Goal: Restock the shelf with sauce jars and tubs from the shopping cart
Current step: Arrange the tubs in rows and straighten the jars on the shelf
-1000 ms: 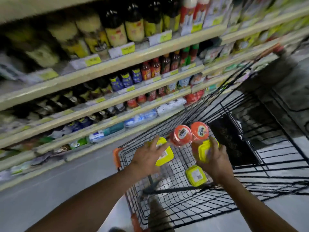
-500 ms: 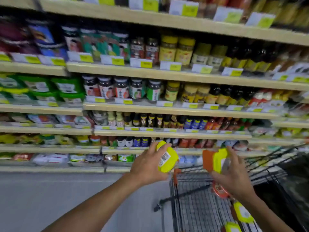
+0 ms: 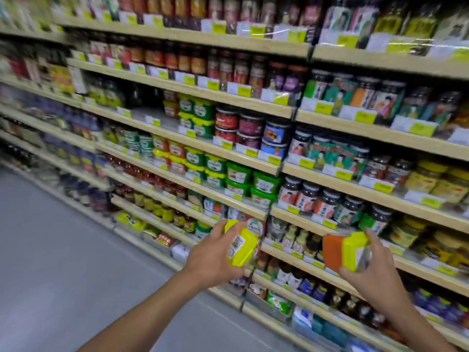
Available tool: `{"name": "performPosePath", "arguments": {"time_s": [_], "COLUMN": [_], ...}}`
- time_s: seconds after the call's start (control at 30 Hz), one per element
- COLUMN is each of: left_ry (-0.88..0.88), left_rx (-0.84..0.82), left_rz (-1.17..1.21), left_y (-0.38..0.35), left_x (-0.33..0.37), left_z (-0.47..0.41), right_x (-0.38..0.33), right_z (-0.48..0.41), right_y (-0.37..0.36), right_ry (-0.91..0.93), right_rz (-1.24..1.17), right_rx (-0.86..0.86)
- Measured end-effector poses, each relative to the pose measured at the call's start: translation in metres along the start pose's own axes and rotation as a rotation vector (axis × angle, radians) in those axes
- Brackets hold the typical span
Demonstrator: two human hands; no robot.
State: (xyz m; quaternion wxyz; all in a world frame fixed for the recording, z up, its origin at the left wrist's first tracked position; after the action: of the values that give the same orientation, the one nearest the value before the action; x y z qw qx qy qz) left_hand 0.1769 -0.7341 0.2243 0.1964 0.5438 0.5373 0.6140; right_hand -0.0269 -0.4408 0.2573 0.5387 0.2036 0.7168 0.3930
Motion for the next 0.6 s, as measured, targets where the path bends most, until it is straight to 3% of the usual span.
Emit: {"name": "performPosePath", "arguments": {"time_s": [0.33, 0.6], "left_ry": [0.216, 0.329], "left_rx": [0.203, 0.298], "left_rz": [-0.087, -0.124], "left_y": [0.125, 0.179], "left_x": [-0.103, -0.168], "left_z": [0.043, 0.042], "right_x": [-0.173, -0.270], "right_z": [-0.038, -0.065], "right_y": [-0.087, -0.158], "right_ry": [0.285, 0.408], "right_rz": [-0.102, -0.154], "right_rx": [-0.112, -0.220]}}
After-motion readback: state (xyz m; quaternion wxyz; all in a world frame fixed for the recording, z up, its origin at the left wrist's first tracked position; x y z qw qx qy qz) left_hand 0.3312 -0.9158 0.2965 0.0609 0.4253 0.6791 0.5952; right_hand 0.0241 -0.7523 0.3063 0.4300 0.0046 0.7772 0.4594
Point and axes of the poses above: each hand's wrist, its own z-axis away from the middle knuckle, its own y-axis out of the back of the hand, x = y × z, the point moved 9 cm from there along -z, towards the middle knuckle, and after that the axes turned 3 degrees about x, right-handed, at the moved point
